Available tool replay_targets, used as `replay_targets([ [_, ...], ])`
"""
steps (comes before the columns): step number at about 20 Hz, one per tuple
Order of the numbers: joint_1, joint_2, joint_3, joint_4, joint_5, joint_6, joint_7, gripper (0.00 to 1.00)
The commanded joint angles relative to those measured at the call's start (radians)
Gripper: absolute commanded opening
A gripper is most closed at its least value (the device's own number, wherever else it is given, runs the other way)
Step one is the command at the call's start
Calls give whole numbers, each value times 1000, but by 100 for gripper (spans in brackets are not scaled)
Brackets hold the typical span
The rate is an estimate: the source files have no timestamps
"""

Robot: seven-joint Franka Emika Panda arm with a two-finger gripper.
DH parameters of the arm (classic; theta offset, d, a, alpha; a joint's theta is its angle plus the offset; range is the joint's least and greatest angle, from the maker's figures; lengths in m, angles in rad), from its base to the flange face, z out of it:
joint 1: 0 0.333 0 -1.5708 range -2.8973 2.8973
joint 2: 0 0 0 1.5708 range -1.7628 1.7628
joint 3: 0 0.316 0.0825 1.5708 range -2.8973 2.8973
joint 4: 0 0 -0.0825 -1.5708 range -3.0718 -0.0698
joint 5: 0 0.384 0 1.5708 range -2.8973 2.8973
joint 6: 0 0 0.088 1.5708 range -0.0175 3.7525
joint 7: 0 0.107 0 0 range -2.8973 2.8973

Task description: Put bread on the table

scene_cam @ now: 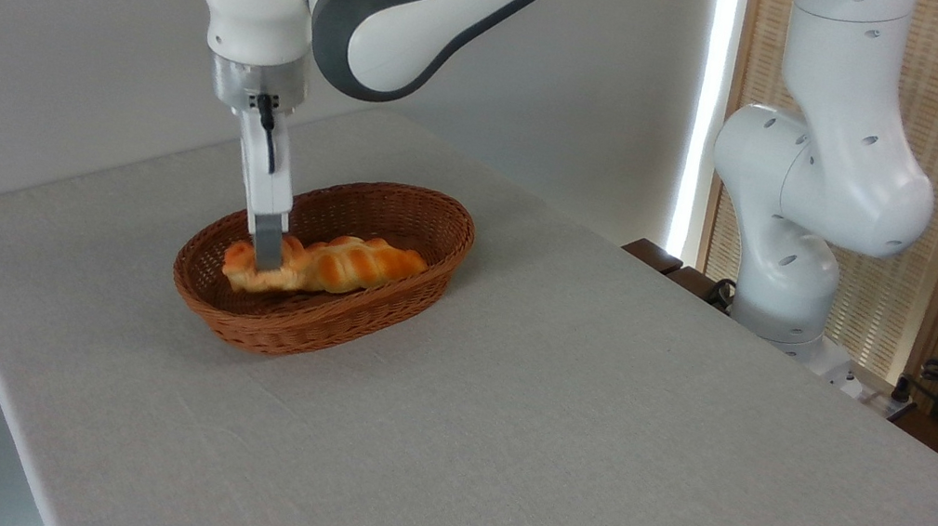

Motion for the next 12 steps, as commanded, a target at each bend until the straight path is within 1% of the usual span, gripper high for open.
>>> replay_targets([
  [1, 20, -31, 64, 87, -104, -131, -31, 5],
  [2, 23, -31, 75, 104, -116, -155, -29, 5],
  [3, 28, -34, 104, 135, -128, -204, -23, 5],
  [4, 28, -38, 121, 146, -130, -234, -19, 6],
  [5, 28, -46, 150, 164, -125, -292, 6, 8],
  [6, 29, -61, 181, 172, -124, -342, 64, 9],
  [7, 34, -81, 218, 172, -127, -365, 136, 11],
  [8, 40, -90, 233, 170, -127, -373, 171, 11],
  [9, 52, -98, 249, 169, -125, -383, 232, 13],
  [12, 78, -103, 263, 167, -118, -400, 352, 15],
])
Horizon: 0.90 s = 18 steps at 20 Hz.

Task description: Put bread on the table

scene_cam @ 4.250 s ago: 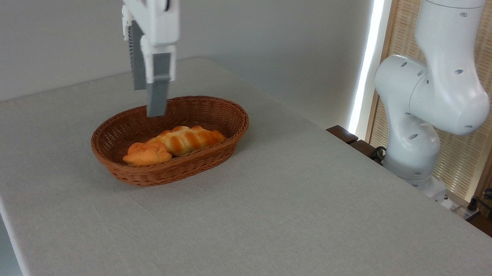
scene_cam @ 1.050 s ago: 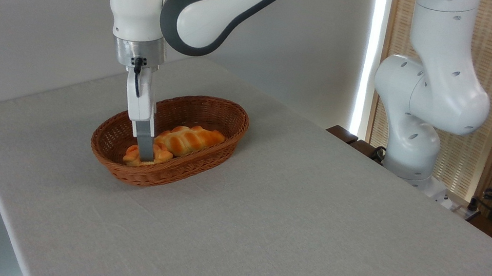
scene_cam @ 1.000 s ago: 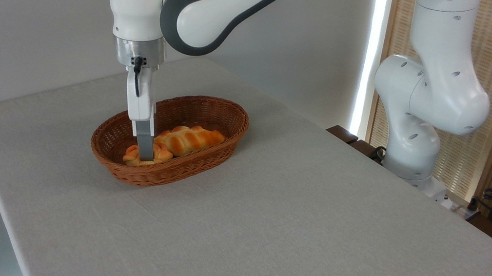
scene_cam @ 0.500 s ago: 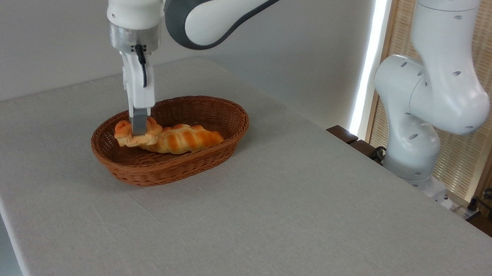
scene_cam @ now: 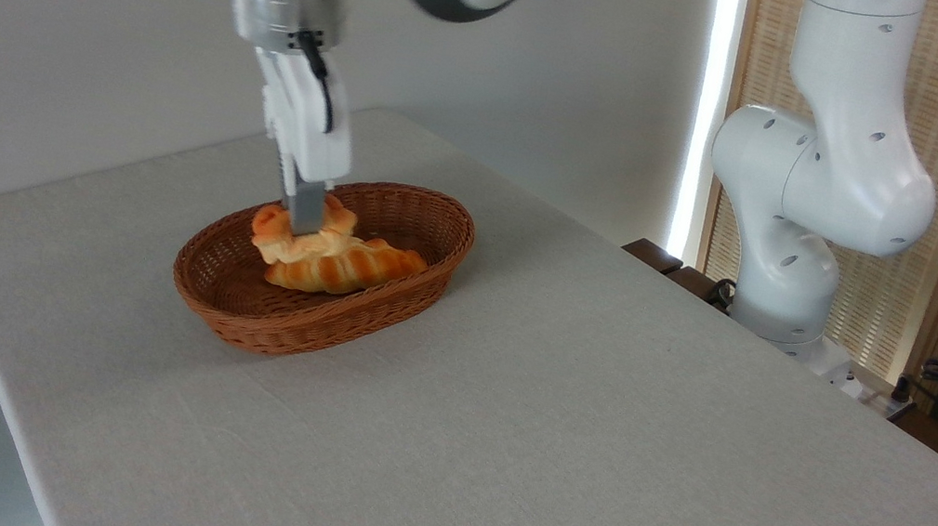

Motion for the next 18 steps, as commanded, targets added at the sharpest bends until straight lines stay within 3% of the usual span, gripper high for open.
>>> replay_targets([
  [1, 31, -12, 29, -11, -14, -33, 225, 17],
  [5, 36, 14, 40, -37, 21, -17, 453, 37],
  [6, 36, 20, 40, -52, 41, -5, 511, 47],
  [9, 36, 28, 38, -92, 90, 35, 603, 59],
  [10, 36, 35, 38, -117, 104, 62, 634, 83],
  [14, 36, 61, 37, -157, 107, 119, 651, 100],
  [18, 36, 69, 26, -167, 108, 148, 649, 100],
])
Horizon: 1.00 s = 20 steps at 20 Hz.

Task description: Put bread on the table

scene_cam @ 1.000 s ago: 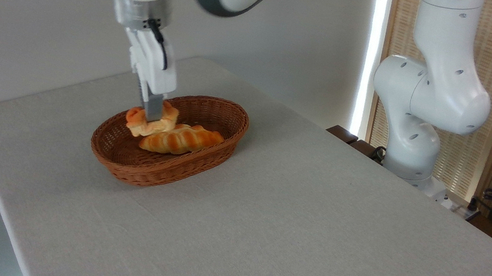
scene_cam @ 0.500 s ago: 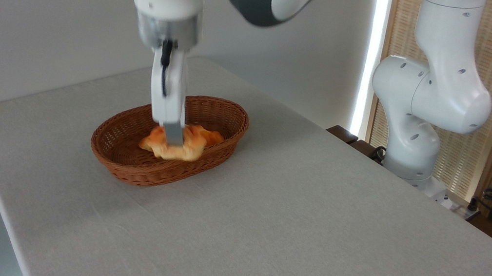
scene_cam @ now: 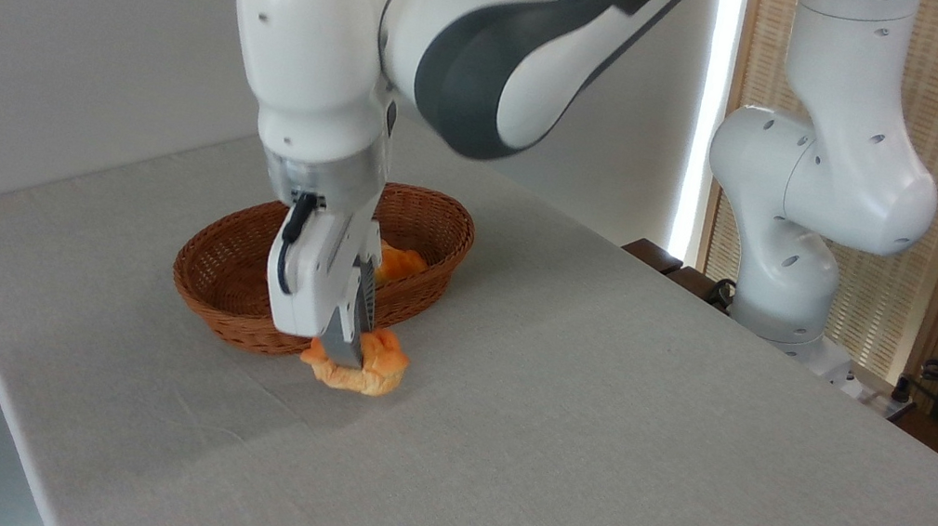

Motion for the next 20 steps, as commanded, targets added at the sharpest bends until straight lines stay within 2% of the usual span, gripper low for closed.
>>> replay_targets([
  [1, -1, -2, -8, -15, 13, 27, 14, 100],
  [15, -1, -4, 4, -4, 13, 28, 12, 100],
  [20, -1, -46, 16, 19, 11, 11, -46, 100],
])
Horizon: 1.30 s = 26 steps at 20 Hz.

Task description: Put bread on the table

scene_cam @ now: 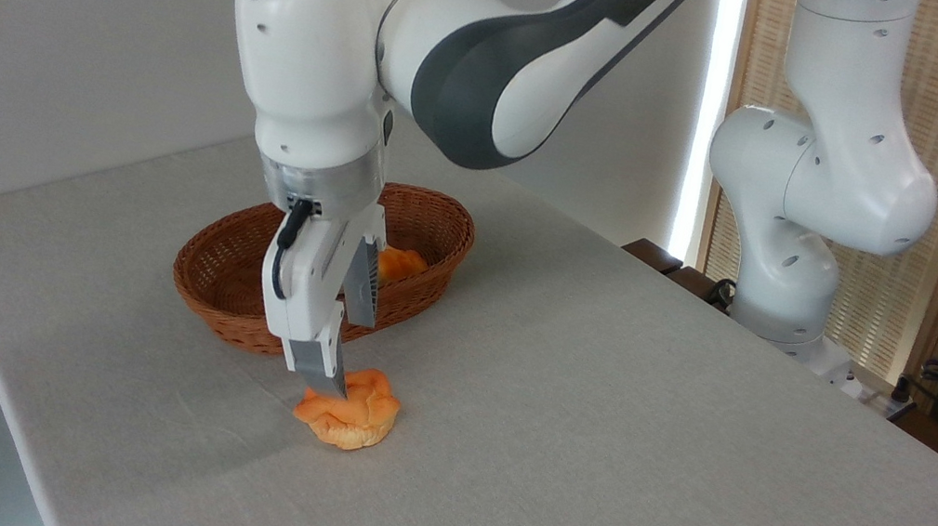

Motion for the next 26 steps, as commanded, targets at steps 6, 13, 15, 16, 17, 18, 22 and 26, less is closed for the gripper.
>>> replay_targets([
  [6, 1, -96, 40, 79, 10, -46, -239, 100],
  [13, 3, -110, 82, 227, 10, -80, -521, 100],
  [15, 3, -110, 83, 265, 12, -141, -561, 100],
  [16, 3, -110, 86, 276, 15, -161, -565, 100],
  [17, 3, -108, 85, 294, 31, -201, -571, 100],
  [18, 3, -108, 83, 303, 48, -221, -577, 100],
  [22, 0, -101, 54, 317, 104, -287, -646, 100],
  [26, -2, -93, 27, 316, 137, -286, -782, 100],
])
